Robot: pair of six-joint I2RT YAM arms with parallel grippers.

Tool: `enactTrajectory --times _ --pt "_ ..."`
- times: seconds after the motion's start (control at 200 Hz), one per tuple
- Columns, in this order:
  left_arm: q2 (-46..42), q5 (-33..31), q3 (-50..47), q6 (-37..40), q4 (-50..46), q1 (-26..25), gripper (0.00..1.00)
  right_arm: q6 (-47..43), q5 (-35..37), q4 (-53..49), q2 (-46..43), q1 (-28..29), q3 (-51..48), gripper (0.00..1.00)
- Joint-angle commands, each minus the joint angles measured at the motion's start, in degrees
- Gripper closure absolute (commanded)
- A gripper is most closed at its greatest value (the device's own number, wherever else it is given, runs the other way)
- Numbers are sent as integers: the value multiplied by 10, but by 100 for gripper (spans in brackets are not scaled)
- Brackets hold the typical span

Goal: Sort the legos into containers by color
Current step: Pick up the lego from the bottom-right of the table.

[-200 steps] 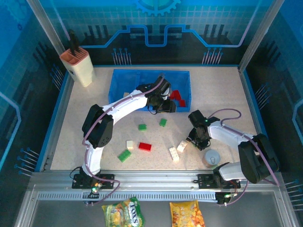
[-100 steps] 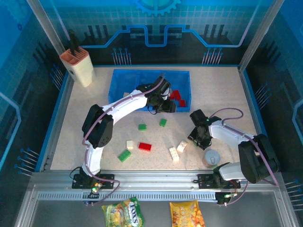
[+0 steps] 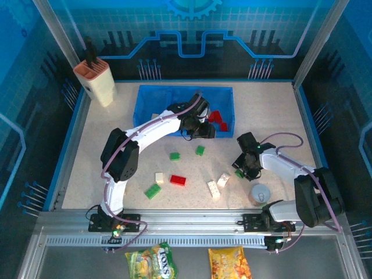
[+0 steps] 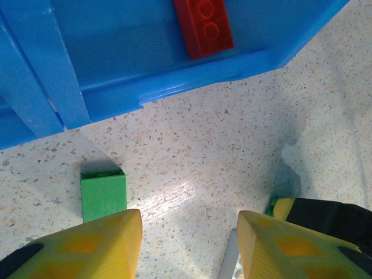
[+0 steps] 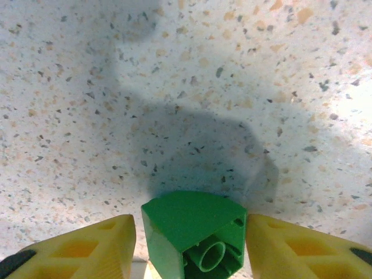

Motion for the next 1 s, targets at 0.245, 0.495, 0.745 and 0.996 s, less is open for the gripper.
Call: enactTrajectory --times 0.245,0.495,0.745,0.996 --pt "-28 -6 0 12 -16 4 52 2 -24 19 22 -9 -15 52" --pt "-35 -7 -8 12 -14 6 52 0 -31 21 30 -9 -16 55" --pt "-42 -6 -16 11 -13 7 52 -19 -42 18 38 -9 -1 50" --pt "-48 -6 -21 11 -13 8 52 -30 -53 20 56 -9 2 54"
